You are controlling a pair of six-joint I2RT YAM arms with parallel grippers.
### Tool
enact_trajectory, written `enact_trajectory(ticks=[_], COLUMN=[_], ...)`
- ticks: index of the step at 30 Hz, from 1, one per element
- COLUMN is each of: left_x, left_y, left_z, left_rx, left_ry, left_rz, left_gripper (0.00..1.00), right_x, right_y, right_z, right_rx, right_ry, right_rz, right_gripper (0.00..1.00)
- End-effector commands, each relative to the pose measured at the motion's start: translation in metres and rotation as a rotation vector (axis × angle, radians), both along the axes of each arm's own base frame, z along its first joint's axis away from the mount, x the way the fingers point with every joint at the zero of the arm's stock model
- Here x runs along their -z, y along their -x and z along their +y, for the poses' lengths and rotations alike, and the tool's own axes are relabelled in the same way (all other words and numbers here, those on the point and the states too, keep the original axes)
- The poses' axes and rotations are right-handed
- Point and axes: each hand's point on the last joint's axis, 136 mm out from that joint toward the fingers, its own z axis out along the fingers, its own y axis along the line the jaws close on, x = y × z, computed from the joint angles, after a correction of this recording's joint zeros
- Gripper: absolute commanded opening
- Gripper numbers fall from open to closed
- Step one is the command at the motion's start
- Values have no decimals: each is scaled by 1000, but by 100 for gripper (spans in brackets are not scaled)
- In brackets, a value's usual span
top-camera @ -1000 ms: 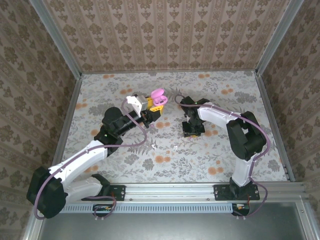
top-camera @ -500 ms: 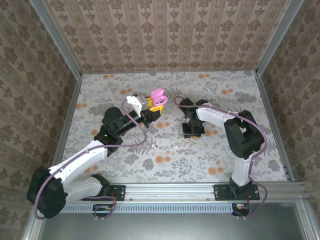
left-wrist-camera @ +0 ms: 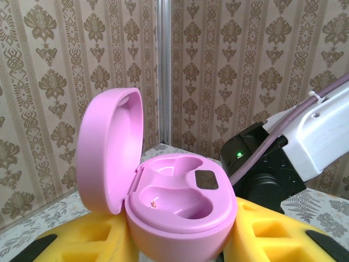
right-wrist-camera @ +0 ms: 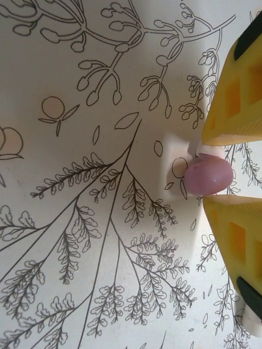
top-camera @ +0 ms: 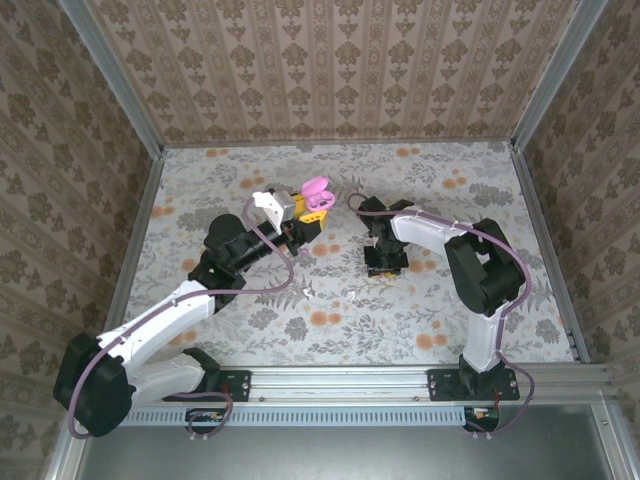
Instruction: Insert the wireless bluetooth earbuds into the charging case
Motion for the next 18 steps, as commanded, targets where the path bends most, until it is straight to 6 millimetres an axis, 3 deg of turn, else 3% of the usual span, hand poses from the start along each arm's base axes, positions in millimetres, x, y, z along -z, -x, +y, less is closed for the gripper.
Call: enact_trajectory(ticks=[1, 18], left_x=[-4, -4], left_y=[-2, -3], left_z=[3, 2], left_rx=[-9, -7], left_ry=[12, 15], left_rz=[-4, 1], left_gripper=[39, 39], right_x=[12, 14], right_y=[2, -8], right_z=[-3, -9], right_rx=[-3, -12], right_ry=[35, 70], right_rz=[18, -3], right_gripper=[32, 28])
